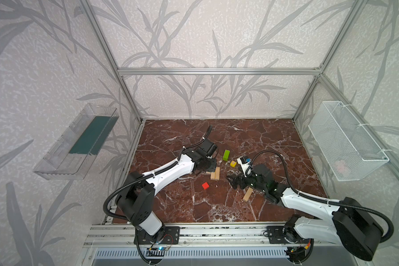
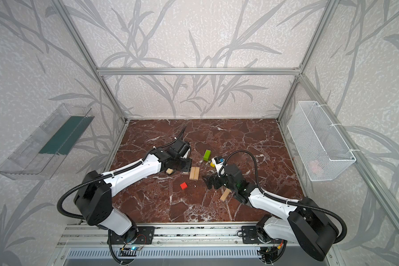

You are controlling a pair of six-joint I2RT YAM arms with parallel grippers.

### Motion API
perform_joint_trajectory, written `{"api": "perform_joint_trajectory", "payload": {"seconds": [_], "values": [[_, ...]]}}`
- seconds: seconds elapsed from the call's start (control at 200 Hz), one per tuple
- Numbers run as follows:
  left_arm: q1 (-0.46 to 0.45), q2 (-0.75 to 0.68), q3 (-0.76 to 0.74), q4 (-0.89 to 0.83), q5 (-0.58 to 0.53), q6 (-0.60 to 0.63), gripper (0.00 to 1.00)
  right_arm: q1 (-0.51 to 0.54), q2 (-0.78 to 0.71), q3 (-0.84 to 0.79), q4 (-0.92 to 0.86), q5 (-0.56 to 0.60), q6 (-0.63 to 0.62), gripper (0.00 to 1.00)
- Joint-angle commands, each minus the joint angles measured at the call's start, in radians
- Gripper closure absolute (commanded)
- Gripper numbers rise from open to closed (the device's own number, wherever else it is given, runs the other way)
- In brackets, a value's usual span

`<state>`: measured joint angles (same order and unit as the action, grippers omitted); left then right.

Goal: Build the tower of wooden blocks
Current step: 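Carry the printed bar with the left gripper to the two standing bars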

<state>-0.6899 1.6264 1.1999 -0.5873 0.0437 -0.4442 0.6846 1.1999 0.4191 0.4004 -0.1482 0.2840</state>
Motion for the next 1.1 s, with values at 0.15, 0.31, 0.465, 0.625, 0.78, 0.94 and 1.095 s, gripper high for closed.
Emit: {"api": "perform_joint_trajectory", "payload": {"seconds": [0.15, 0.31, 0.465, 0.625, 0.78, 0.94, 1.095], "values": [[-0.016, 0.126, 0.092, -0.037, -0.008, -0.063, 1.00, -0.011, -0.033, -0.017, 0.025, -0.005, 0.013, 0.01], [-0.037, 0.177, 0.114, -0.043, -0.048, -0.150, 1.00, -0.014, -0.025, -0.010, 0.013, 0.001, 0.012, 0.01], [-0.046, 0.225, 0.135, -0.063, -0.075, -0.208, 1.00, -0.016, -0.026, -0.016, 0.021, 0.002, 0.014, 0.01], [-0.049, 0.246, 0.153, -0.056, -0.077, -0.223, 1.00, -0.015, -0.027, -0.017, 0.025, 0.003, 0.015, 0.01], [-0.053, 0.258, 0.161, -0.065, -0.094, -0.228, 1.00, -0.016, -0.031, -0.016, 0.020, 0.007, 0.015, 0.01], [-0.054, 0.271, 0.161, -0.068, -0.094, -0.227, 1.00, -0.015, -0.033, -0.017, 0.020, 0.010, 0.014, 0.01], [-0.054, 0.281, 0.166, -0.070, -0.097, -0.218, 1.00, -0.015, -0.034, -0.017, 0.020, 0.013, 0.014, 0.01]]}}
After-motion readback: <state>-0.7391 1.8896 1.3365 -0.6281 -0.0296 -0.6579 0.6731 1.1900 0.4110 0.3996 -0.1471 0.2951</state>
